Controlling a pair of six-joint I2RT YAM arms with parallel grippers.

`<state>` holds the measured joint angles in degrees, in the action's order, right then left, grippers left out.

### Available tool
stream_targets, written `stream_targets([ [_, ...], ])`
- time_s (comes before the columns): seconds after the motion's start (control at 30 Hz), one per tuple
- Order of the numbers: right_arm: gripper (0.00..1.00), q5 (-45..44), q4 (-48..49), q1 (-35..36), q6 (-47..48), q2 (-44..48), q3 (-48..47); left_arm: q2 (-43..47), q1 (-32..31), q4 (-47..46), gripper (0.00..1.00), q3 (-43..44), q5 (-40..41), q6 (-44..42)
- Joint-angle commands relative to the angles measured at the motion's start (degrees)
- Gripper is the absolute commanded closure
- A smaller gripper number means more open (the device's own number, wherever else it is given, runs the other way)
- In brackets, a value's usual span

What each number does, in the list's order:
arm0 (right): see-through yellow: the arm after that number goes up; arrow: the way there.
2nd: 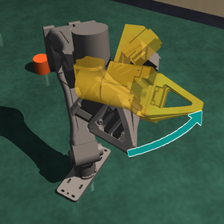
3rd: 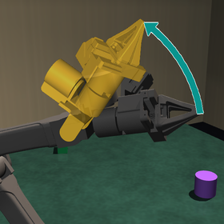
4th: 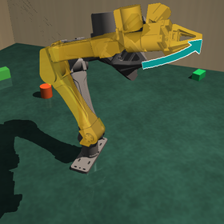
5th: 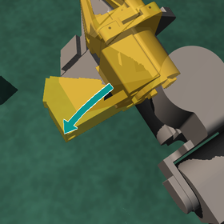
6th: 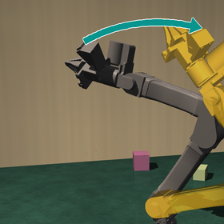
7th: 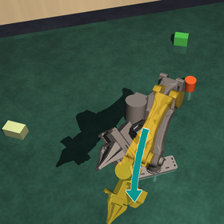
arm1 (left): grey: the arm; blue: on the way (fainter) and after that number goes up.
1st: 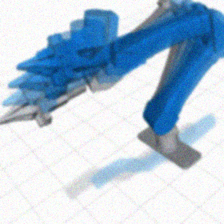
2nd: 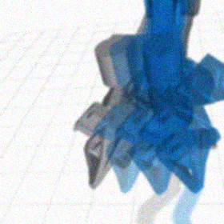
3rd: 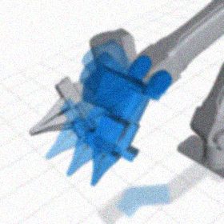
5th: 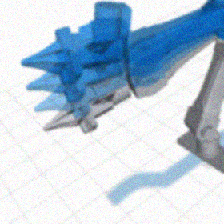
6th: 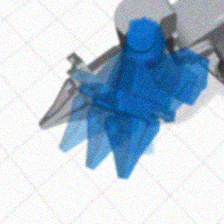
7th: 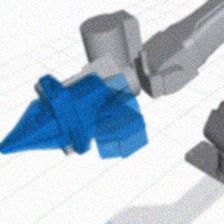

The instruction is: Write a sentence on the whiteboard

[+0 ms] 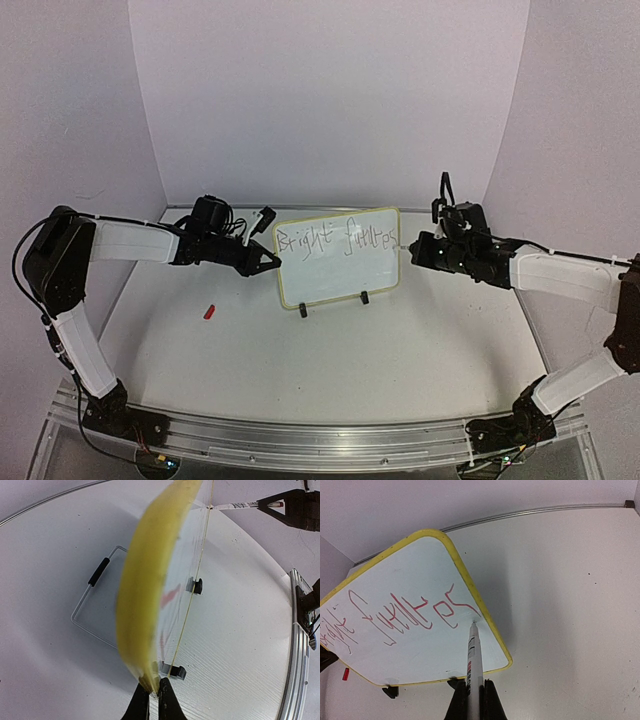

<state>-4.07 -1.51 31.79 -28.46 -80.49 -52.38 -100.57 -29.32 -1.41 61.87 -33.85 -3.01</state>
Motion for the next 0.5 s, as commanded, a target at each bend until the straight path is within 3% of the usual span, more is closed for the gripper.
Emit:
stream_targets([
  [0.0, 1.0, 3.17, 2.26, -0.24, 0.79, -0.32, 0.01, -0.49, 0.48, 2.87, 1.0, 1.47, 5.37, -1.76],
  [0.27, 1.0, 4.65, 3.35, -0.23, 0.52, 0.71, -0.07, -0.68, 0.47, 2.51, 1.0, 1.25, 5.22, -1.59],
  [0.47, 1.0, 4.09, 2.38, -0.23, 0.16, 6.54, 2.06, -0.43, 0.48, 2.38, 1.0, 1.0, 5.1, -1.61],
])
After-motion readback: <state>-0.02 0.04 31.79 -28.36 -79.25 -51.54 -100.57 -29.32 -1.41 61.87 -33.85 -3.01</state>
